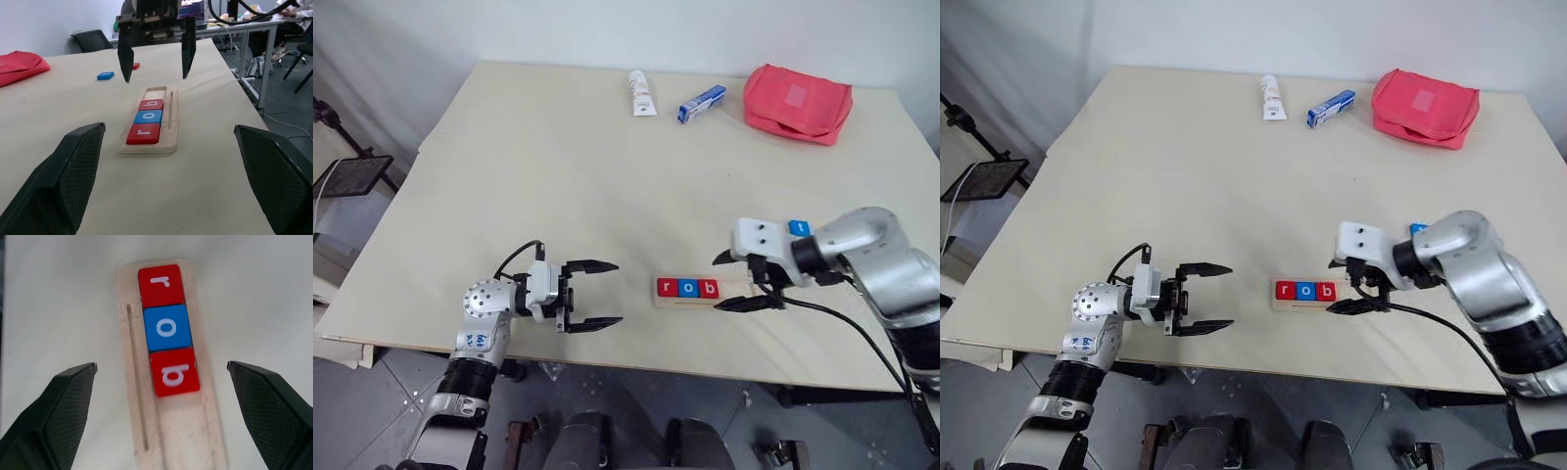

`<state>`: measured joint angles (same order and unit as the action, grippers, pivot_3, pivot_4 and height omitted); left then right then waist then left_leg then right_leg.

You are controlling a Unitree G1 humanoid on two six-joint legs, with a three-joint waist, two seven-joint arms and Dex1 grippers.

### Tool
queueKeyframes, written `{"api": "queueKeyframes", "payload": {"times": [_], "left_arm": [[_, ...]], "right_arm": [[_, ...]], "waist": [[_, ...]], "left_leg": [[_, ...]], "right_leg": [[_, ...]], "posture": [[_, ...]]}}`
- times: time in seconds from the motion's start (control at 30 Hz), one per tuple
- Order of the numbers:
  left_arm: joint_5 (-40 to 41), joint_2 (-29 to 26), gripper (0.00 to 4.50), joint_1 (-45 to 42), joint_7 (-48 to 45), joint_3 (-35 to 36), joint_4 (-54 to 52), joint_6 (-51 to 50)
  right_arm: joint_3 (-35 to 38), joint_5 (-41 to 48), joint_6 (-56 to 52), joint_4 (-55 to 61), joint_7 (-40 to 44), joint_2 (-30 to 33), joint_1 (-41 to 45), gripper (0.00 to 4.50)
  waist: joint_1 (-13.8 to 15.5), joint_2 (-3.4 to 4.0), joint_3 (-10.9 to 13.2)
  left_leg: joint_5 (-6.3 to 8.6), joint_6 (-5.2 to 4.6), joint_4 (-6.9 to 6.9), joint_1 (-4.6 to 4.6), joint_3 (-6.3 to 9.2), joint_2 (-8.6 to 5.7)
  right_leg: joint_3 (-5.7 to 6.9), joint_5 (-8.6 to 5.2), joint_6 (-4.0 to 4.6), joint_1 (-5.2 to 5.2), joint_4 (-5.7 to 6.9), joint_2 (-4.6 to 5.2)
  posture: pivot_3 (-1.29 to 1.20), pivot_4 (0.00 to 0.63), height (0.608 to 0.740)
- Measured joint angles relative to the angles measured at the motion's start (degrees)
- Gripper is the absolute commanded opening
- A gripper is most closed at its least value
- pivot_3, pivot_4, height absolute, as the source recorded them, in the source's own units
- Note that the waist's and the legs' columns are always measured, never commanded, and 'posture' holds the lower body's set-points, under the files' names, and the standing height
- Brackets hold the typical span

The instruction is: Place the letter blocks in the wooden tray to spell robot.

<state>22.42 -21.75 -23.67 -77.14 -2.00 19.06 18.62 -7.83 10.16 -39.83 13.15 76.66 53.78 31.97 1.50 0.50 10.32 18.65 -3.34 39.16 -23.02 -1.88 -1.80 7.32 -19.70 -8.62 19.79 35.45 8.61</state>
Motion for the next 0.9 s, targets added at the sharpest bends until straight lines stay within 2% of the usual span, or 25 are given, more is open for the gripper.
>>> {"api": "queueKeyframes", "payload": {"times": [0.2,0.33,0.63,0.9], "left_arm": [[0.1,-0.6,4.50,-0.9,-0.5,0.1,1.9,-0.2],[0.1,-0.6,4.50,-1.5,-1.3,0.1,2.8,-0.3],[0.1,-0.3,4.50,-4.0,-3.7,0.2,7.5,0.3],[0.1,0.0,4.50,-5.3,-5.4,0.5,10.2,1.1]], "right_arm": [[24.5,3.5,2.5,-2.2,-7.6,0.7,-18.4,4.48],[34.7,4.8,9.2,-6.4,-10.1,-0.2,-25.5,4.48],[45.7,7.5,22.3,-20.1,-13.3,-3.0,-34.5,4.48],[48.5,12.3,28.4,-25.6,-12.7,-4.6,-35.9,4.48]], "waist": [[0.2,-0.02,0.0],[-0.1,-0.03,0.0],[-0.1,-0.02,0.0],[-0.2,-0.02,0.0]], "left_leg": [[0.00,-0.01,-0.01,0.02,0.02,-0.07],[0.00,0.00,-0.02,0.18,-0.10,0.01],[0.00,0.00,-0.08,0.37,-0.26,0.02],[0.00,0.00,-0.09,0.43,-0.28,0.04]], "right_leg": [[0.07,0.01,-0.01,-0.09,-0.01,0.04],[0.09,0.00,-0.01,-0.18,0.00,0.01],[-0.04,0.00,-0.01,-0.28,-0.04,0.02],[-0.08,0.00,-0.01,-0.34,-0.10,0.02]], "posture": [[0.00,0.150,0.740],[0.00,0.150,0.740],[0.00,0.150,0.740],[0.00,0.150,0.740]]}}
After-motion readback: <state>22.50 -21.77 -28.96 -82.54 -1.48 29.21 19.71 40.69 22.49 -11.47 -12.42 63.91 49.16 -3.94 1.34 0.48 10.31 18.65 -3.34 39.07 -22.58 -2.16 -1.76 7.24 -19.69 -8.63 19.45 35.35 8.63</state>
